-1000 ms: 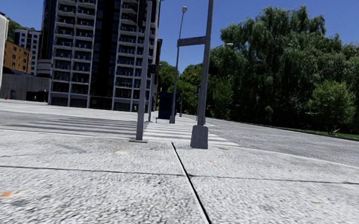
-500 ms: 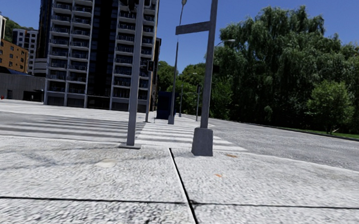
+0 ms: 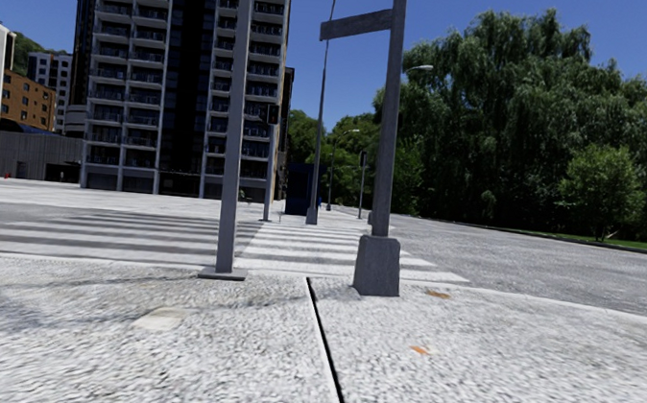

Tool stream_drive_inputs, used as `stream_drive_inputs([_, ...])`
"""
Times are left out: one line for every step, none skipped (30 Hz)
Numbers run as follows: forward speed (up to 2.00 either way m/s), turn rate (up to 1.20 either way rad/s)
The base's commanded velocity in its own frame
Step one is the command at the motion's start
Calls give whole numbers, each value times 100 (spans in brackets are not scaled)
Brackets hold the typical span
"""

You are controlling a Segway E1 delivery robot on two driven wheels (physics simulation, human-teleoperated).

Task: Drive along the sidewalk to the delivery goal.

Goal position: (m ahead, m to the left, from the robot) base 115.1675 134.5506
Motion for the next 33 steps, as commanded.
stream_drive_inputs([105,41])
stream_drive_inputs([105,28])
stream_drive_inputs([105,18])
stream_drive_inputs([105,15])
stream_drive_inputs([105,15])
stream_drive_inputs([105,9])
stream_drive_inputs([105,9])
stream_drive_inputs([105,0])
stream_drive_inputs([105,0])
stream_drive_inputs([105,0])
stream_drive_inputs([105,0])
stream_drive_inputs([105,0])
stream_drive_inputs([105,0])
stream_drive_inputs([105,0])
stream_drive_inputs([108,0])
stream_drive_inputs([109,0])
stream_drive_inputs([109,0])
stream_drive_inputs([109,0])
stream_drive_inputs([110,0])
stream_drive_inputs([110,0])
stream_drive_inputs([110,0])
stream_drive_inputs([110,0])
stream_drive_inputs([110,0])
stream_drive_inputs([110,0])
stream_drive_inputs([110,0])
stream_drive_inputs([110,0])
stream_drive_inputs([110,0])
stream_drive_inputs([110,0])
stream_drive_inputs([110,0])
stream_drive_inputs([110,0])
stream_drive_inputs([110,0])
stream_drive_inputs([110,0])
stream_drive_inputs([110,0])
